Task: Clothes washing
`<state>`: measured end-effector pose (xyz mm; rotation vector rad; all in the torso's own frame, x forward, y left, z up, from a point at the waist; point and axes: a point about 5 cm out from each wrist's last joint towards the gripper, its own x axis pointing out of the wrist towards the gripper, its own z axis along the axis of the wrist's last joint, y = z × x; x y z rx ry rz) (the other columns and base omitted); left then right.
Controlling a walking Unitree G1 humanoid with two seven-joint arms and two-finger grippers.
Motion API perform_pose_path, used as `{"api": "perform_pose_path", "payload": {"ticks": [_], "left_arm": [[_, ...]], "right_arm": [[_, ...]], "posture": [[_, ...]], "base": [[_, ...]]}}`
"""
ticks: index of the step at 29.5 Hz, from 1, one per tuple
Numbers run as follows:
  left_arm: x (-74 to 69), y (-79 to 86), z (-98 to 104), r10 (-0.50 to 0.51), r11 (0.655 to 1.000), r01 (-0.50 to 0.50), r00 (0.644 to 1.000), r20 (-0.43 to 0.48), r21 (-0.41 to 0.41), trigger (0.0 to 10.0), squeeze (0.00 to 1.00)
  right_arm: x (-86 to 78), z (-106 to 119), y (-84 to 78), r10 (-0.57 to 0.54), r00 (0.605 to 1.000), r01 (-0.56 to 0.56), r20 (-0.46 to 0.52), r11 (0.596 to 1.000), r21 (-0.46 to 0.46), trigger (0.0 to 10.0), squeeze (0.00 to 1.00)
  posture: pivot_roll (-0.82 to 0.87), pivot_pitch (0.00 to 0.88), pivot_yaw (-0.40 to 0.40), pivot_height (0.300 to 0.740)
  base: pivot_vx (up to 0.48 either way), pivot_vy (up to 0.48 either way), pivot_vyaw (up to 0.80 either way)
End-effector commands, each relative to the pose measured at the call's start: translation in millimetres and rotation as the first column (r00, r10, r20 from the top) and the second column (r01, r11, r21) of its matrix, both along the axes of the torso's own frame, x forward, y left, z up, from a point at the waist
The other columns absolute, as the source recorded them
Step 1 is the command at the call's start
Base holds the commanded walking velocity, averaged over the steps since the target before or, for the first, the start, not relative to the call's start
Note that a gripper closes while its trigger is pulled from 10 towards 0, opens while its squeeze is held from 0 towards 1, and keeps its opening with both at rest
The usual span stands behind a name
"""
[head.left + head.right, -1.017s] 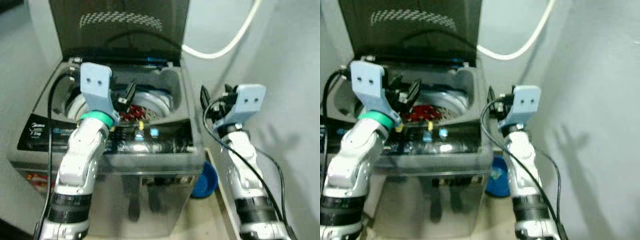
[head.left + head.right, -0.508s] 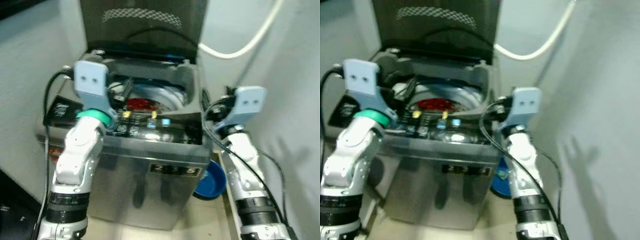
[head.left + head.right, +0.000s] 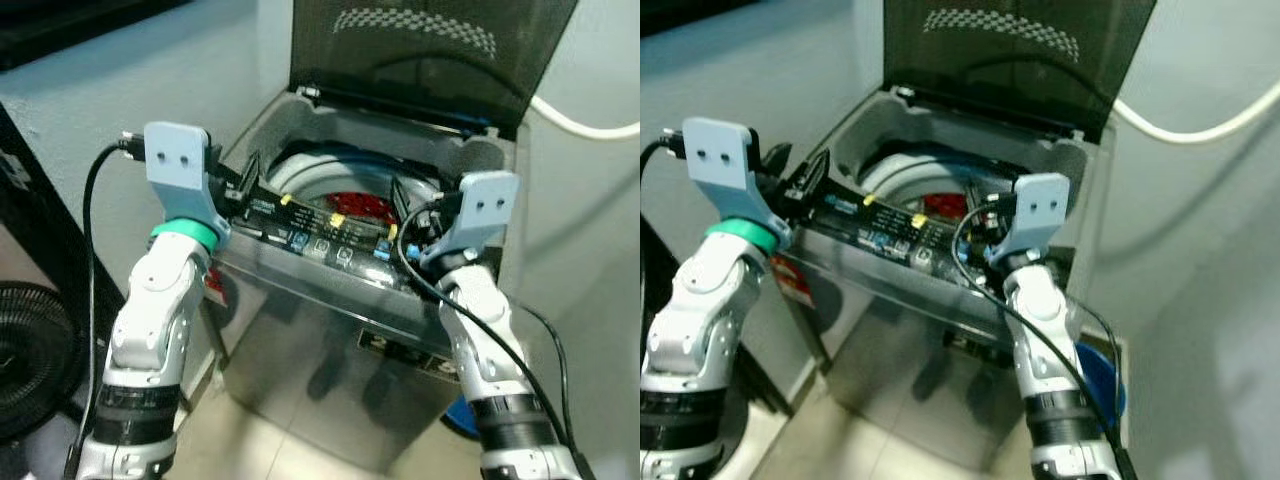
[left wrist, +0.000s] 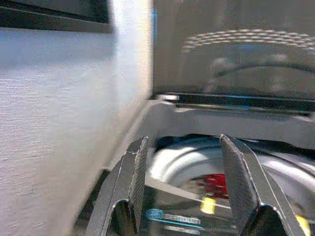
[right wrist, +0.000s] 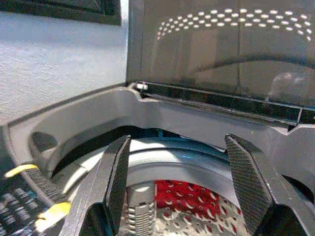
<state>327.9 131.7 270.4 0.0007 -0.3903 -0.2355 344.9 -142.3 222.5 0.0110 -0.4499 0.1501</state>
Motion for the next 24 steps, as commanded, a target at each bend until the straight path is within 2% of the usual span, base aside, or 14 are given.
{"api": "perform_pose_path", "payload": {"ticks": [1, 9, 24], "left_arm": [[0.8, 5.7, -4.4, 0.021, 1.000, -0.021, 1.000, -0.015, 0.001, 10.0, 0.00], [1.4, 13.0, -7.4, 0.041, 0.999, -0.041, 0.999, -0.024, 0.017, 10.0, 0.00], [0.5, 14.9, -8.6, 0.050, 0.998, -0.050, 0.998, -0.027, 0.024, 10.0, 0.00]], "right_arm": [[-1.0, -1.5, 5.1, 0.025, 1.000, -0.025, -0.007, 1.000, 0.007, 10.0, 0.00], [-1.7, -2.8, 5.0, 0.024, 1.000, -0.024, -0.011, 1.000, 0.011, 10.0, 0.00], [-1.9, -3.1, 6.2, 0.035, 0.999, -0.035, -0.015, 0.999, 0.010, 10.0, 0.00]], "posture": [[0.09, 0.027, 0.004, 0.740], [0.09, 0.029, 0.005, 0.740], [0.09, 0.030, 0.004, 0.740]], "base": [[0.000, 0.000, 0.80], [0.000, 0.000, 0.80], [0.000, 0.000, 0.80]]}}
